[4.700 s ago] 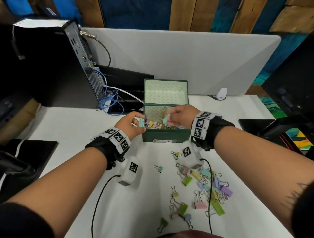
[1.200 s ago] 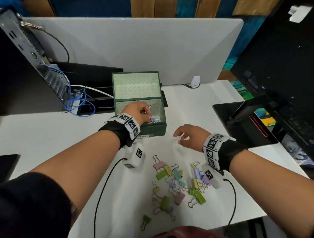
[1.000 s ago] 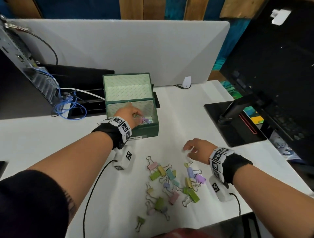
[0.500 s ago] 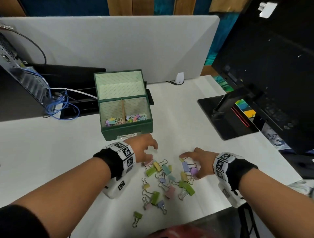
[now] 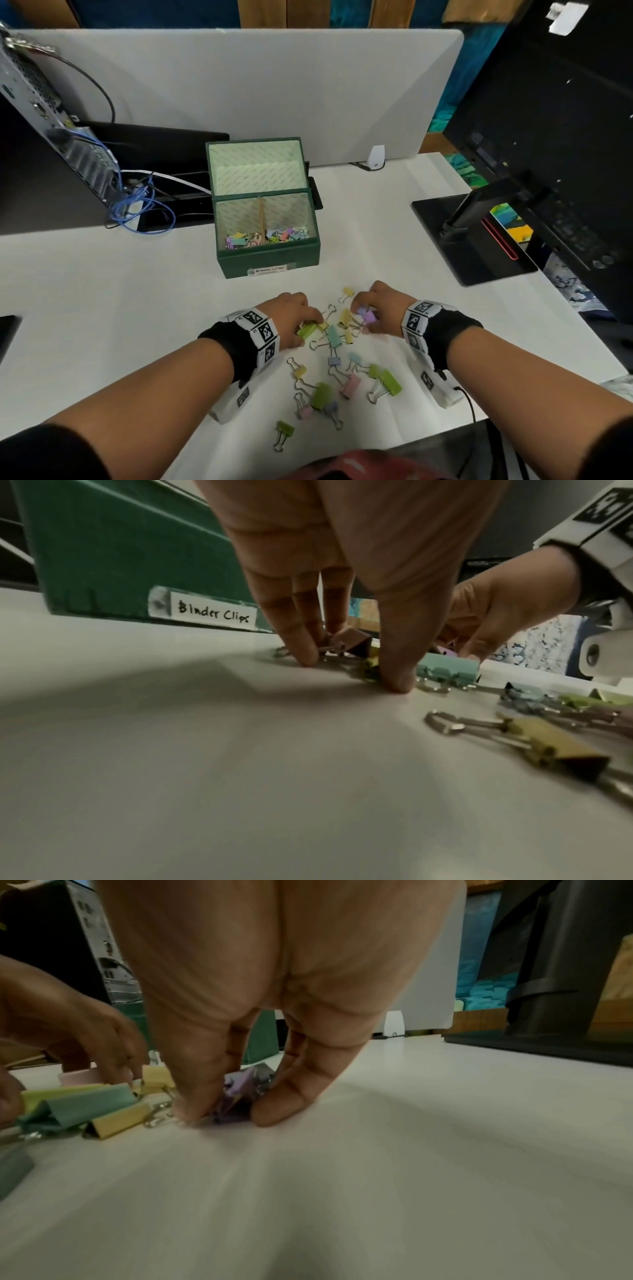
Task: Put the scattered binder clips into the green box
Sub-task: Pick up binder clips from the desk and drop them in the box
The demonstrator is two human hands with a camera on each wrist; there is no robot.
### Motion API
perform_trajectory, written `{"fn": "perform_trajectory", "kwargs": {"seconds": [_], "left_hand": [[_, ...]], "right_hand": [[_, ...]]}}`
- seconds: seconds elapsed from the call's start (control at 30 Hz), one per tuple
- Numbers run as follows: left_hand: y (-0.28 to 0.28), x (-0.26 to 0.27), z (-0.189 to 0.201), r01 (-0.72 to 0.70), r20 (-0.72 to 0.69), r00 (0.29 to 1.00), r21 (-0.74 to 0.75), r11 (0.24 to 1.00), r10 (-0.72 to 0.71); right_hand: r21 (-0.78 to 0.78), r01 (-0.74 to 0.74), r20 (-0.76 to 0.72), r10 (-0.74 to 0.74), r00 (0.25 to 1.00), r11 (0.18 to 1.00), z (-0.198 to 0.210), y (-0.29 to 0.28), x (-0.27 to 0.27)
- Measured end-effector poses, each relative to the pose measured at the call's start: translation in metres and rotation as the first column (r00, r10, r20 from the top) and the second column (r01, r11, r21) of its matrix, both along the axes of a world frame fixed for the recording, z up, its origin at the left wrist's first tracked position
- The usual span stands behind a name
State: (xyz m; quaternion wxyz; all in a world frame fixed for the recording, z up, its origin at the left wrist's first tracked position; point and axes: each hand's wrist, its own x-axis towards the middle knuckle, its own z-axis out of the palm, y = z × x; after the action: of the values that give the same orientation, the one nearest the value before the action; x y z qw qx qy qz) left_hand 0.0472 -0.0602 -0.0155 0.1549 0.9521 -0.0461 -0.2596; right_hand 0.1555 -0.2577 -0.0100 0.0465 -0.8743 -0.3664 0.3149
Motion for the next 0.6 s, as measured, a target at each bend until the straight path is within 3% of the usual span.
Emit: {"fn": "perform_trajectory", "kwargs": {"seconds": [0.27, 0.6], "left_hand": [[0.013, -0.01, 0.0, -0.218, 0.042, 0.974, -0.088, 0.972, 0.223], [0.026, -0.02, 0.008, -0.33, 0.148, 0.923, -0.17, 0.929, 0.355]], "right_hand": [[-0.046, 0.009, 0.011, -0.008, 1.0, 0.999, 0.003, 0.011, 0.006], [-0.089, 0.02, 0.014, -0.019, 1.0, 0.996, 0.003, 0.015, 0.012]]}}
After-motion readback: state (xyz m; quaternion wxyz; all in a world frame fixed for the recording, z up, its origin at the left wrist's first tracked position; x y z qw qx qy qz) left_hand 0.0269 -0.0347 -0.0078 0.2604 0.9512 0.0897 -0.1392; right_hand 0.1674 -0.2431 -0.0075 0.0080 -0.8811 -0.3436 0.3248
